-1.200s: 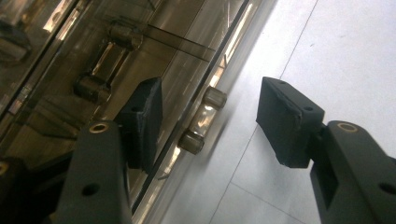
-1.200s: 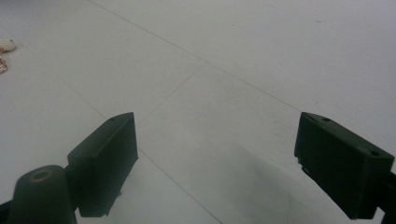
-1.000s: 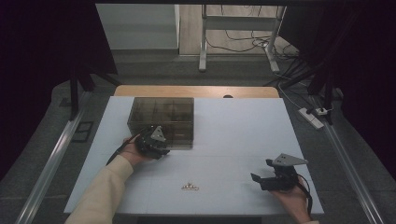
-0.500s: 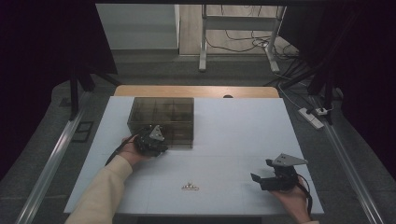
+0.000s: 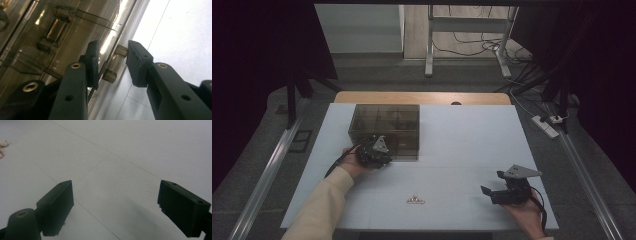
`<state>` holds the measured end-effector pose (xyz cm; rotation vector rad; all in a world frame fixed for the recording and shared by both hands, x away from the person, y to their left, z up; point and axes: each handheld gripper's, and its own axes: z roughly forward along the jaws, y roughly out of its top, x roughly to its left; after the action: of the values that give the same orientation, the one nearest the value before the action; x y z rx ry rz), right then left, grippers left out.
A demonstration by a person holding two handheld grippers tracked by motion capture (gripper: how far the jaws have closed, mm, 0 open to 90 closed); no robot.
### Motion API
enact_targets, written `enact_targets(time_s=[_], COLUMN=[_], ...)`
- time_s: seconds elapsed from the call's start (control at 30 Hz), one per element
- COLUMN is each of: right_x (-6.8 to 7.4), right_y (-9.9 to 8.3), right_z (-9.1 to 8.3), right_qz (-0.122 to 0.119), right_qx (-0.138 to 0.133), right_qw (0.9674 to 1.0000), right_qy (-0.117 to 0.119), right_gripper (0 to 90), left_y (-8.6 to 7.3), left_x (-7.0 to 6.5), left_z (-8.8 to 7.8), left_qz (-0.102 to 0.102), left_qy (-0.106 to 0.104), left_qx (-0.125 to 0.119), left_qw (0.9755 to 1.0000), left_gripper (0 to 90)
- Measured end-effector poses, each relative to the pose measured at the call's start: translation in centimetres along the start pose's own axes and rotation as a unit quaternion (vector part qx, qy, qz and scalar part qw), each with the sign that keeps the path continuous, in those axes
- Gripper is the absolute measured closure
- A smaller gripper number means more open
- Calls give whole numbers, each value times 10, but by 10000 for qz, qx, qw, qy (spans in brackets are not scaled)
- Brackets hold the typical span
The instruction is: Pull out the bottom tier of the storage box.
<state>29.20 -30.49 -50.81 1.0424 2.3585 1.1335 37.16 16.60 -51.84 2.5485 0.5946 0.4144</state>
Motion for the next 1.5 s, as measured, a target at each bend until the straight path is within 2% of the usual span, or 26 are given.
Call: enact_targets(time_s=[1.5], right_x=[0], right_y=[-1], right_z=[-1], right_qz=[9], right_qx=[14], right_qw=[10000], right_qy=[20], right_gripper=[130], left_y=[1], left_x=[-11], left_z=[-3], left_qz=[169], left_qy=[-42], left_qx=[71], left_qw=[9998], left_gripper=[657])
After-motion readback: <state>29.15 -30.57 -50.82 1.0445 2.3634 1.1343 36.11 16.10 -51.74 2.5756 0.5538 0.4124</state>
